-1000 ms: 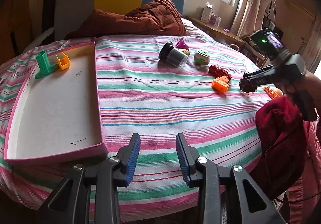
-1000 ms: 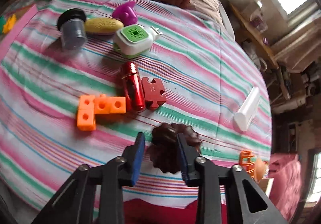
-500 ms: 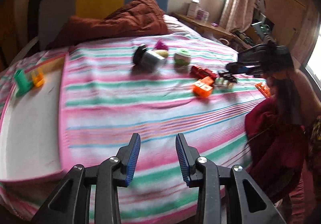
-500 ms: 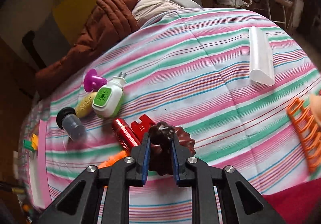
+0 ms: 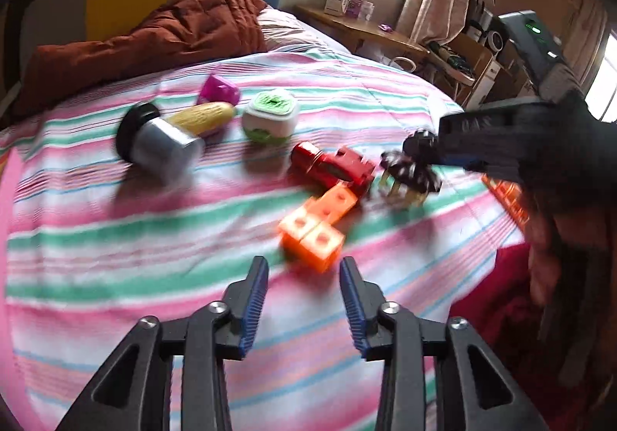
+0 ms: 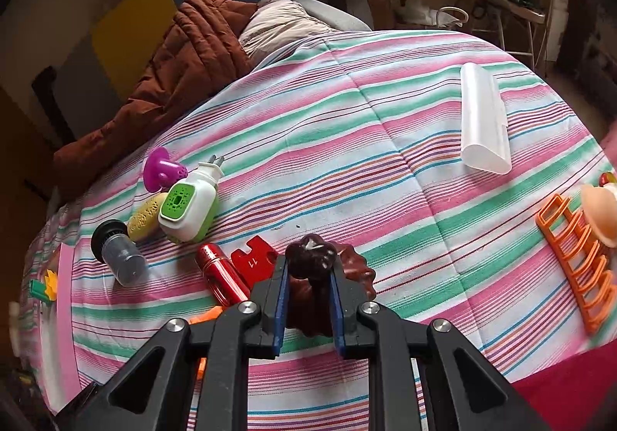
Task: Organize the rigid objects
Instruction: 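Hold the brown toy in the right tool while the left tool grasps the orange blocks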
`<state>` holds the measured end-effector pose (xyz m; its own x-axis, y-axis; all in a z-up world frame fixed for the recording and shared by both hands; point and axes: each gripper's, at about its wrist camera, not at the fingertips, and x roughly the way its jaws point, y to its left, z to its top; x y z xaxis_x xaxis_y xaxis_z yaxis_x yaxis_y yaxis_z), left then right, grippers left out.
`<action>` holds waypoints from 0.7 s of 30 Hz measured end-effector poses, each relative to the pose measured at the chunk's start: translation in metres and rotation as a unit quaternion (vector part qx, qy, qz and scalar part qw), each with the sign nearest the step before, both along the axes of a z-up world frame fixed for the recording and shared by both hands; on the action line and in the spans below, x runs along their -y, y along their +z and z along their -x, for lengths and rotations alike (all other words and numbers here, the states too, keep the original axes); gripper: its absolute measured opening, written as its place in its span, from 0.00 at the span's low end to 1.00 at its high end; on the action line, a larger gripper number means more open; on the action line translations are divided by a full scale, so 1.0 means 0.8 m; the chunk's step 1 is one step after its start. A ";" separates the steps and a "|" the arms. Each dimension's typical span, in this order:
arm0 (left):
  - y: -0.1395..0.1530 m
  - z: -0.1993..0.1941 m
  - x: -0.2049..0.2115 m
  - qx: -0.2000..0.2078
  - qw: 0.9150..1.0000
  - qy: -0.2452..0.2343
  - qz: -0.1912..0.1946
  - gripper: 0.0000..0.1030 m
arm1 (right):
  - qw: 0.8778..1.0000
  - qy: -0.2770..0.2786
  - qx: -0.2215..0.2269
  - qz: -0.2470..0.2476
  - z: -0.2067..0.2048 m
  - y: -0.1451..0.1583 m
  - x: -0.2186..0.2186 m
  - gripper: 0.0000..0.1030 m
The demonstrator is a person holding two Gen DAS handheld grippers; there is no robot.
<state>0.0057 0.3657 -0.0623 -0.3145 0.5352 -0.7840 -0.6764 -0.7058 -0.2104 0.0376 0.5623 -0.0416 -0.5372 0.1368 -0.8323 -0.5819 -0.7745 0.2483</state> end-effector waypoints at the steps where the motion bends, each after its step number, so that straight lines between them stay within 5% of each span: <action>1: -0.001 0.003 -0.009 -0.004 1.000 0.002 0.003 0.38 | 1.000 -0.001 -0.001 0.001 -0.002 0.001 0.001 0.19; 8: -0.023 0.019 -0.041 -0.018 0.999 -0.009 0.043 0.39 | 1.000 0.000 -0.004 0.008 -0.003 0.000 -0.001 0.19; 21: -0.030 0.020 -0.006 -0.045 0.999 -0.008 0.012 0.37 | 0.999 0.025 -0.039 0.023 -0.003 0.007 0.008 0.19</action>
